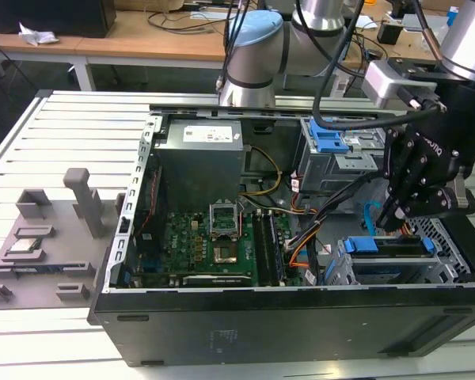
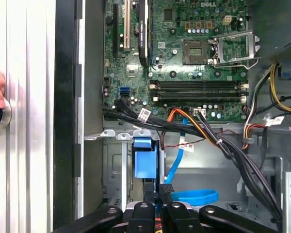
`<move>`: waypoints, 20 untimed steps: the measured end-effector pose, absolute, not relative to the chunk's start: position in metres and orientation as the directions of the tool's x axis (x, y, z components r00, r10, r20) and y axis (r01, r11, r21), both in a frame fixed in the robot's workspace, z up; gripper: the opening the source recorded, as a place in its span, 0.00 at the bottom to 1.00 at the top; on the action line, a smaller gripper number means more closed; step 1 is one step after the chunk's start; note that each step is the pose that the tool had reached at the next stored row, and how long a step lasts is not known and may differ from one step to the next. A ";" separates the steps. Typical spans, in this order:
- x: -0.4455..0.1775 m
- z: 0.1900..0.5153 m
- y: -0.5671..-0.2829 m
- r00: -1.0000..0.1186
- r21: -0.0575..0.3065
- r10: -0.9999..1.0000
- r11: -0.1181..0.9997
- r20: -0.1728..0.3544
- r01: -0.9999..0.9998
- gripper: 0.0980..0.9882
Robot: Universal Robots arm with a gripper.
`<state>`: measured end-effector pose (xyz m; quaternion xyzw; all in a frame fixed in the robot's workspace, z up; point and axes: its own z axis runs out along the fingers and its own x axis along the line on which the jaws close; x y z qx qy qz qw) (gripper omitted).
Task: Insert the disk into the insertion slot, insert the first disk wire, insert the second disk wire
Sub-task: 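Insert the second disk wire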
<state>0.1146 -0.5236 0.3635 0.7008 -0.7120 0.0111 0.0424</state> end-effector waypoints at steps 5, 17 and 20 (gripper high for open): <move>0.118 0.355 -0.524 -0.014 0.044 -0.997 0.017 0.076 -0.999 0.07; 0.127 0.341 -0.525 -0.014 0.044 -0.997 0.017 0.076 -0.999 0.07; 0.128 0.339 -0.525 -0.014 0.044 -0.997 0.017 0.077 -0.999 0.07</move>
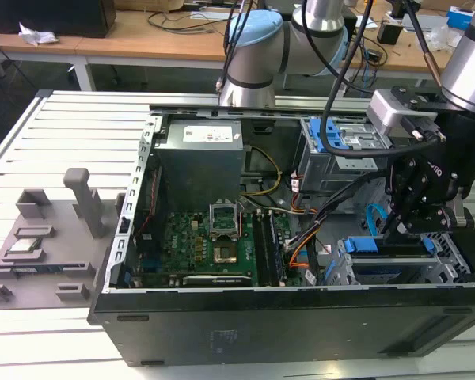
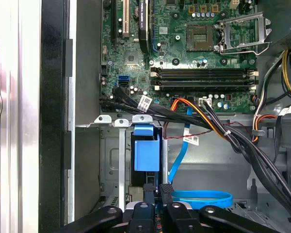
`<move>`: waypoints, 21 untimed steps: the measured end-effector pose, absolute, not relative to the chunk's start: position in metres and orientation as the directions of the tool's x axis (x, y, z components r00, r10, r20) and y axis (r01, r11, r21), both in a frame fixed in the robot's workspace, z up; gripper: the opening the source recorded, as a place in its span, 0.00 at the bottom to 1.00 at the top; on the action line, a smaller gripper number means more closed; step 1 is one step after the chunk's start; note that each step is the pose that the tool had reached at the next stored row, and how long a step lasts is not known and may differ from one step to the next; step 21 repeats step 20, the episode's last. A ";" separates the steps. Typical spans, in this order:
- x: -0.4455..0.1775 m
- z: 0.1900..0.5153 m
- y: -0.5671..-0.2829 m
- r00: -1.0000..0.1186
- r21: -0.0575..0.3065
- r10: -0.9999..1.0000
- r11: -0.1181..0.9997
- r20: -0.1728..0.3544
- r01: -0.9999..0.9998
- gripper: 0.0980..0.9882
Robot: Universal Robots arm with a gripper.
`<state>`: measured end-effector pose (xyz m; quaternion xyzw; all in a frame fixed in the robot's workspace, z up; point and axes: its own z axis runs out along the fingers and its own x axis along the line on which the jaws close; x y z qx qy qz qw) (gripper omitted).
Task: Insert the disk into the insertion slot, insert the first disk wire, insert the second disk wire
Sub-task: 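Insert the second disk wire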
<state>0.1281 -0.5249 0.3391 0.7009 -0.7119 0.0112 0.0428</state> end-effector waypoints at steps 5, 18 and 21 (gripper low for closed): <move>0.130 0.339 -0.525 -0.014 0.043 -0.997 0.017 0.076 -0.999 0.07; 0.130 0.389 -0.520 -0.014 0.044 -0.997 0.017 0.076 -0.999 0.01; 0.130 0.389 -0.520 -0.014 0.044 -0.997 0.017 0.076 -0.999 0.01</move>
